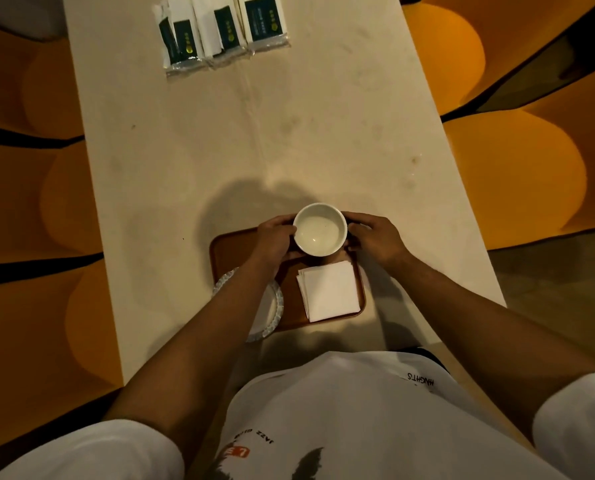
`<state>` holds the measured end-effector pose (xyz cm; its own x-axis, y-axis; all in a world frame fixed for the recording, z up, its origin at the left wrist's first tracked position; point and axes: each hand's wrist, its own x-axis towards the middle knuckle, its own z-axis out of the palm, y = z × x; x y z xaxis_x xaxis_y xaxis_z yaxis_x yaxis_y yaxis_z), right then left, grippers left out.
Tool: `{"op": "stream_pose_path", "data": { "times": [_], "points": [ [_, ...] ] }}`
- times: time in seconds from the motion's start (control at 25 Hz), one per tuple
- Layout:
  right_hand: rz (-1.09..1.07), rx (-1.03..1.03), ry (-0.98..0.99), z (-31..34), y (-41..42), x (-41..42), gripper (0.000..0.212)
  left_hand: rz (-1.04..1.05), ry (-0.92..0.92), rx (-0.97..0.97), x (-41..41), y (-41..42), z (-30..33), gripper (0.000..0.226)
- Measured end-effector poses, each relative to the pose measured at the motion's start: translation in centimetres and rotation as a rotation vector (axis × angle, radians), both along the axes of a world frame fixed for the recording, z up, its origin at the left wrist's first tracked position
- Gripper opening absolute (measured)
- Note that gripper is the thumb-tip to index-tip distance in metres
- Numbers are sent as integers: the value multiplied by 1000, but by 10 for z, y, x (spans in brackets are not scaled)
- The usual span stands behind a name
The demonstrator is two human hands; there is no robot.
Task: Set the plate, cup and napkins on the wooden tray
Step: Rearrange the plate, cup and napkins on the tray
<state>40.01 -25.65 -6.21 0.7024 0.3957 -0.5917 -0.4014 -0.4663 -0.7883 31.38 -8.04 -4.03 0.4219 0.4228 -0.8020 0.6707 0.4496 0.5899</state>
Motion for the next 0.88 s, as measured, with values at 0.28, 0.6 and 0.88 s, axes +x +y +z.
{"op": "stream_pose_path", "data": {
  "times": [0.28, 0.6, 0.88],
  "points": [
    [-6, 0, 3, 2, 9, -9, 37, 4, 10, -20, -9, 10, -1, 31],
    [63, 3, -30, -5, 38, -24, 32, 19, 40, -11, -26, 35, -2, 36],
    [126, -12, -101, -2, 59, -34, 32, 37, 28, 6, -47, 52, -8, 36]
  ]
}}
